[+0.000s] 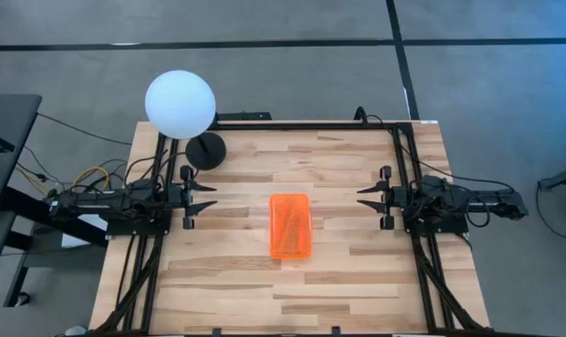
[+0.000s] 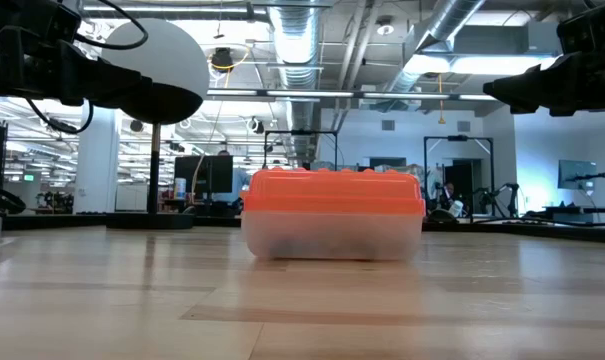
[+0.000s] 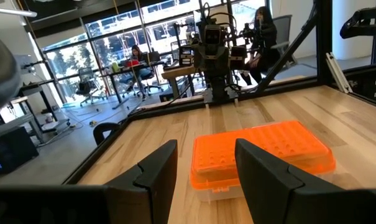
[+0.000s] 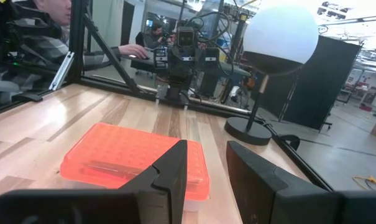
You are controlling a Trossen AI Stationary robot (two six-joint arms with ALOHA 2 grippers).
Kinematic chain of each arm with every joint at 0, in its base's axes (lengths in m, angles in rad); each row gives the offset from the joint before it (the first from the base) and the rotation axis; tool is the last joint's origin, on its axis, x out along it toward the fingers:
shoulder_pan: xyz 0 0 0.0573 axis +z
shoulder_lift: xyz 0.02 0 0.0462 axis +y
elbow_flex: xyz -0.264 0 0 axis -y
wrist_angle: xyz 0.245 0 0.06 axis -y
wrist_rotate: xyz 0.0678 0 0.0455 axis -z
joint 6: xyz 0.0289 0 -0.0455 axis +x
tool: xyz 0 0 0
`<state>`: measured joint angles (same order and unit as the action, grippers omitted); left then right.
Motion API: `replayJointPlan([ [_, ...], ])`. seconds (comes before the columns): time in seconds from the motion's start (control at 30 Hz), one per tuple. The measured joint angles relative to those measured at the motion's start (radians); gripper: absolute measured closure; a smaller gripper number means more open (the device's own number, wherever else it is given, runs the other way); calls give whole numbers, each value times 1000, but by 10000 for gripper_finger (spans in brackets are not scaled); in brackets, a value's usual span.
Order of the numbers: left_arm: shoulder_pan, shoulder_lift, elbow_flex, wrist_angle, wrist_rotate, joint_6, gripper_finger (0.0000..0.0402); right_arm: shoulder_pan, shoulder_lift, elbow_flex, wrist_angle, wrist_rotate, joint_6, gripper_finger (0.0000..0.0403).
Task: Pick & place school supplies into a supply box
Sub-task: Return to Home Position
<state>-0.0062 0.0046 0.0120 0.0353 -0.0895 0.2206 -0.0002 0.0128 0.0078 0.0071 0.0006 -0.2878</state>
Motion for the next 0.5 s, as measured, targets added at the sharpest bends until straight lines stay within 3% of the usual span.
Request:
replayJointPlan([
  [0.5,0,0,0,0,0,-3,244,0,0,0,0,0,0,295],
])
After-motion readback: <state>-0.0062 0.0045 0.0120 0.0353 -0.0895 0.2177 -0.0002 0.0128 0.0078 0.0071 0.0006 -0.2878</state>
